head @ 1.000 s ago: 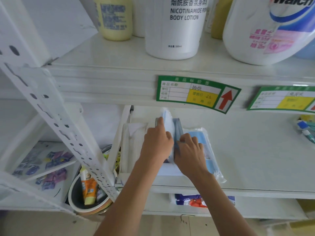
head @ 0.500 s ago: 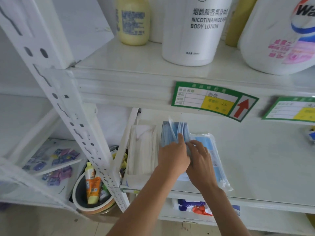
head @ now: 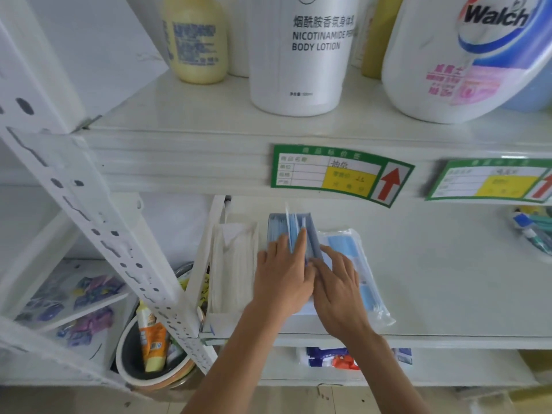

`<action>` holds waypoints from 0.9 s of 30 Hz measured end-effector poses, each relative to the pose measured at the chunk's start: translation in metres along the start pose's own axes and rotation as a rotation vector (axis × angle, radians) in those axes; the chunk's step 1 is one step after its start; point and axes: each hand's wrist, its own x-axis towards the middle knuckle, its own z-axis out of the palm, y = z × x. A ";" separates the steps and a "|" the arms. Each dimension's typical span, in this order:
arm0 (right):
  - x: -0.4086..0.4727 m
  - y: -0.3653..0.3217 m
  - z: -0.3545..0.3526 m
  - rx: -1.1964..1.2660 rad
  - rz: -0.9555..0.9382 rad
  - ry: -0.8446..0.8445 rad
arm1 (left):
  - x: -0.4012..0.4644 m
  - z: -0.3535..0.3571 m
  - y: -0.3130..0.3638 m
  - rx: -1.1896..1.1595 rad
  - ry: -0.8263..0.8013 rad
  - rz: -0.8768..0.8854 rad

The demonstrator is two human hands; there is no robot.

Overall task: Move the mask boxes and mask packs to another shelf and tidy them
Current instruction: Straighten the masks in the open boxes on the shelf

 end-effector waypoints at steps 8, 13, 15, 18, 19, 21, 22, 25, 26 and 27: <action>0.003 0.002 0.008 0.053 0.155 -0.015 | -0.016 0.011 -0.020 -0.109 0.084 0.222; 0.005 0.005 0.002 -0.029 0.148 0.012 | -0.015 0.011 -0.028 -0.176 0.082 0.187; 0.007 0.004 -0.002 -0.067 0.125 0.029 | -0.016 0.010 -0.028 -0.224 0.068 0.163; 0.007 0.004 -0.002 -0.046 0.119 0.054 | -0.016 0.007 -0.027 -0.302 0.087 0.126; 0.005 0.003 0.000 -0.023 0.120 0.065 | -0.016 0.006 -0.027 -0.313 0.090 0.116; 0.001 0.000 0.006 0.069 0.173 0.096 | -0.016 0.004 -0.026 -0.327 0.089 0.093; -0.001 -0.003 0.010 0.128 0.218 0.118 | -0.017 0.004 -0.026 -0.337 0.091 0.082; -0.003 -0.008 0.014 0.235 0.249 0.166 | -0.016 0.004 -0.026 -0.366 0.097 0.082; -0.002 -0.008 0.013 0.217 0.198 0.158 | -0.016 0.004 -0.027 -0.385 0.096 0.097; 0.000 -0.007 0.013 0.182 0.147 0.137 | -0.015 0.003 -0.029 -0.405 0.089 0.117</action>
